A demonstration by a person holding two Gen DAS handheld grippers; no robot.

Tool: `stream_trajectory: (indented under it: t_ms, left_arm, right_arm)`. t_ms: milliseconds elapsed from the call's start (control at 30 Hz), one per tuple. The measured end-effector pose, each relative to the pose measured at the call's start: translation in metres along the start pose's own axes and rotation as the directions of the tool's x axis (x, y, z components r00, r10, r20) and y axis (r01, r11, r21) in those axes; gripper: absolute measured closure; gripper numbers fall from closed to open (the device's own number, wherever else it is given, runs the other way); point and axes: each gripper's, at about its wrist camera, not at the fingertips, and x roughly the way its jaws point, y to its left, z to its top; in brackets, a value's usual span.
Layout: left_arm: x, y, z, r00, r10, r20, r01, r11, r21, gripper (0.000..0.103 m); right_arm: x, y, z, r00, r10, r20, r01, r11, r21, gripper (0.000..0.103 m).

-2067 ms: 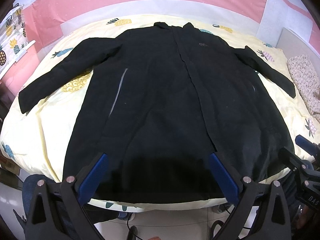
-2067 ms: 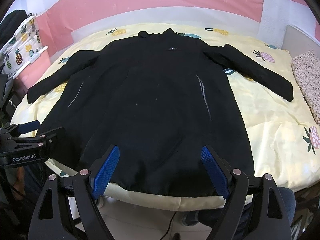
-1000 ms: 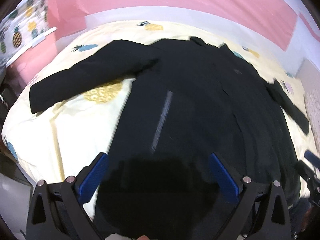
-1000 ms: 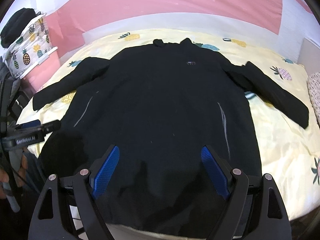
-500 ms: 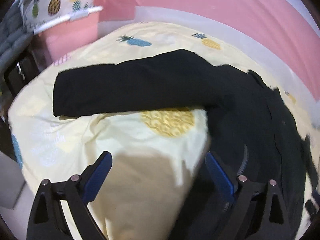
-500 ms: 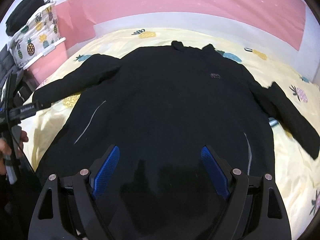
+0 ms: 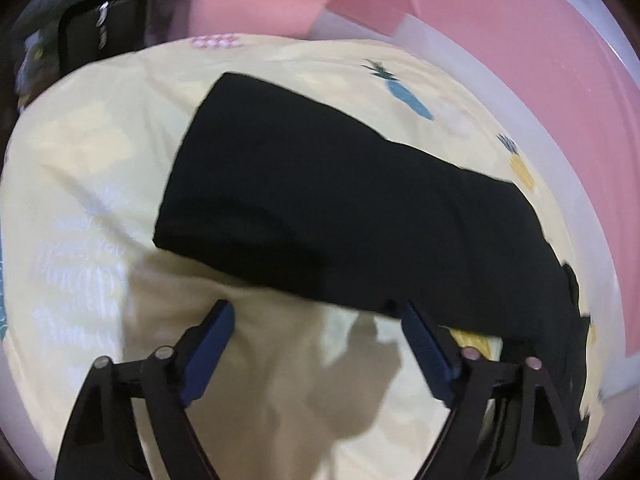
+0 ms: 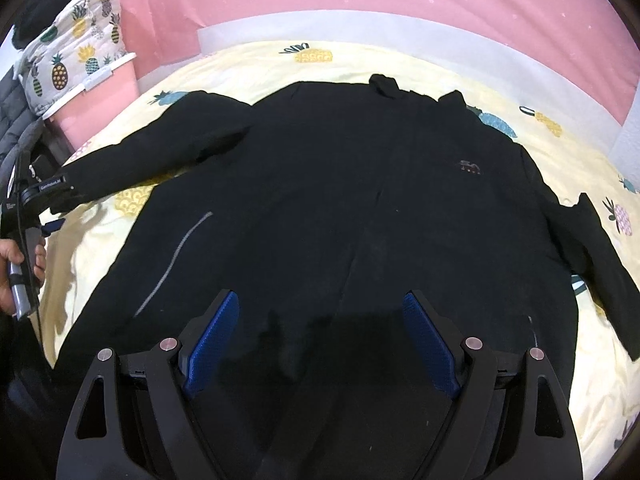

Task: Fold large clothes
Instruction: 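Reach the left tool to the coat sleeve cuff and grasp it, then fold the held sleeve across the coat body with the left tool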

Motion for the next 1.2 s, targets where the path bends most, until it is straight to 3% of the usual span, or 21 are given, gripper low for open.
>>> stream_trajectory:
  t_ms: [33, 133, 167, 200, 367, 567, 733, 933, 1200]
  left_arm:
    - [0.003, 0.003, 0.004, 1.000, 0.010, 0.009, -0.010, 1.000, -0.005, 0.027]
    - [0.009, 0.002, 0.012, 0.998, 0.045, 0.043, -0.045, 0.999, 0.006, 0.048]
    - [0.012, 0.001, 0.016, 0.998, 0.045, 0.043, -0.046, 0.999, 0.010, 0.064]
    - [0.014, -0.001, 0.017, 0.998, 0.047, 0.039, -0.047, 0.999, 0.014, 0.071]
    - [-0.001, -0.017, 0.025, 0.996, 0.042, 0.083, -0.049, 0.995, 0.082, 0.088]
    - [-0.046, -0.058, 0.038, 0.986, -0.017, 0.166, -0.016, 0.981, 0.195, 0.092]
    - [-0.091, -0.120, 0.041, 0.968, -0.123, 0.221, 0.043, 0.941, 0.335, 0.092]
    - [-0.129, -0.205, 0.026, 0.939, -0.275, 0.205, 0.145, 0.860, 0.489, 0.092]
    - [-0.128, -0.306, -0.024, 0.912, -0.402, 0.079, 0.268, 0.730, 0.629, 0.094]
  right_arm:
    - [0.002, -0.002, 0.000, 1.000, -0.003, -0.003, 0.003, 1.000, 0.006, 0.019]
    - [0.005, -0.008, -0.001, 1.000, -0.013, -0.010, 0.013, 1.000, 0.019, 0.019]
    - [0.006, -0.011, -0.002, 1.000, -0.017, -0.013, 0.018, 1.000, 0.026, 0.019]
    - [0.007, -0.013, -0.002, 1.000, -0.021, -0.015, 0.022, 0.999, 0.030, 0.019]
    - [0.006, -0.027, -0.006, 0.999, -0.036, -0.025, 0.038, 0.997, 0.061, 0.019]
    - [-0.001, -0.036, -0.013, 0.999, -0.044, -0.020, 0.045, 0.997, 0.064, 0.019]
    - [-0.009, -0.046, -0.015, 0.999, -0.040, -0.003, 0.041, 0.995, 0.090, 0.020]
    - [-0.023, -0.065, -0.022, 0.999, -0.050, 0.020, 0.047, 0.990, 0.137, 0.020]
    - [-0.037, -0.104, -0.037, 0.998, -0.065, 0.025, 0.057, 0.969, 0.240, 0.020]
